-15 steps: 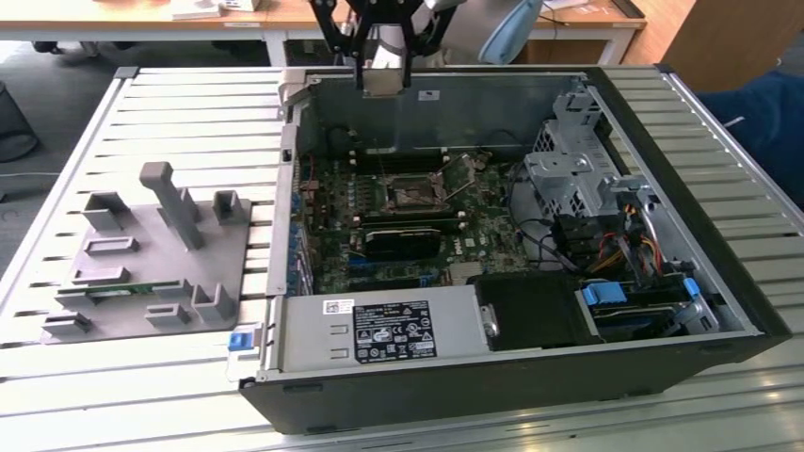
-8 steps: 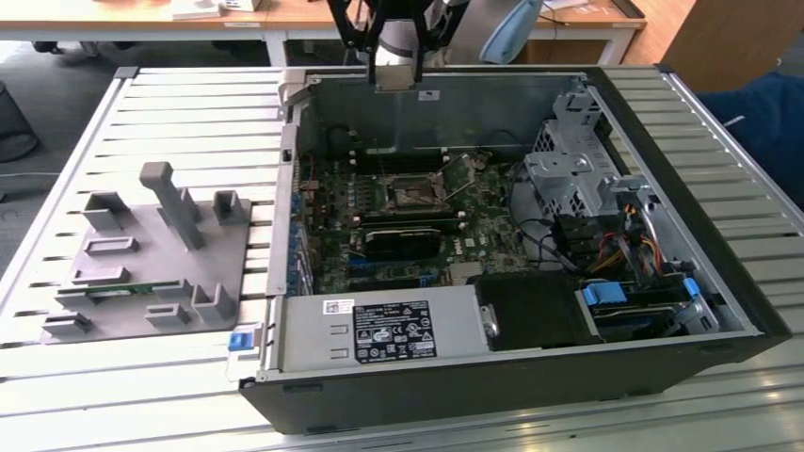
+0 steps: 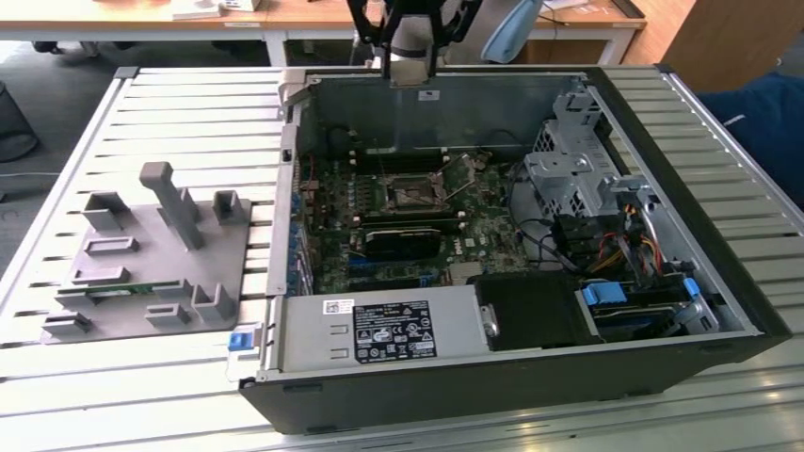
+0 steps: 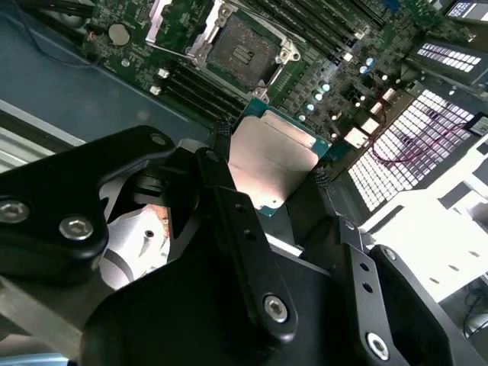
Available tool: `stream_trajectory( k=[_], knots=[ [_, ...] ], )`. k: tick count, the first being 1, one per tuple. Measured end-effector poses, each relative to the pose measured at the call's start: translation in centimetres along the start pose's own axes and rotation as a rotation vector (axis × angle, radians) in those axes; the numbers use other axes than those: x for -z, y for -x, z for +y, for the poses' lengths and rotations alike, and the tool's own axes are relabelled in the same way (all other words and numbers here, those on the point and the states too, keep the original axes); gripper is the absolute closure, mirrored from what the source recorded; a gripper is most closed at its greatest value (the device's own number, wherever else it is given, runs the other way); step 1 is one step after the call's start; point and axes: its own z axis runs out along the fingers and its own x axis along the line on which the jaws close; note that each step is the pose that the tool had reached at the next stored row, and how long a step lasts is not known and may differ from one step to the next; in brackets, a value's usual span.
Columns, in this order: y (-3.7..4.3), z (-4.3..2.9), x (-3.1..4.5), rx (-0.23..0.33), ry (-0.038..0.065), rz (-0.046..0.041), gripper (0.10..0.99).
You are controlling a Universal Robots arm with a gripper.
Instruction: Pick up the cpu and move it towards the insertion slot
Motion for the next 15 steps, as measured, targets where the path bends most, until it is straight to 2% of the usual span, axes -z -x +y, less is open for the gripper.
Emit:
stream_trajectory(
  k=[5, 7, 8, 15],
  knots=[
    [1.33, 0.56, -0.01, 0.0, 0.0, -0.0007, 0.541],
    [2.23, 0.86, -0.02, 0.0, 0.0, -0.0013, 0.541],
    [2.41, 0.94, -0.02, 0.0, 0.0, -0.0015, 0.541],
    [2.47, 0.98, -0.02, 0.0, 0.0, -0.0017, 0.541]
  ],
)
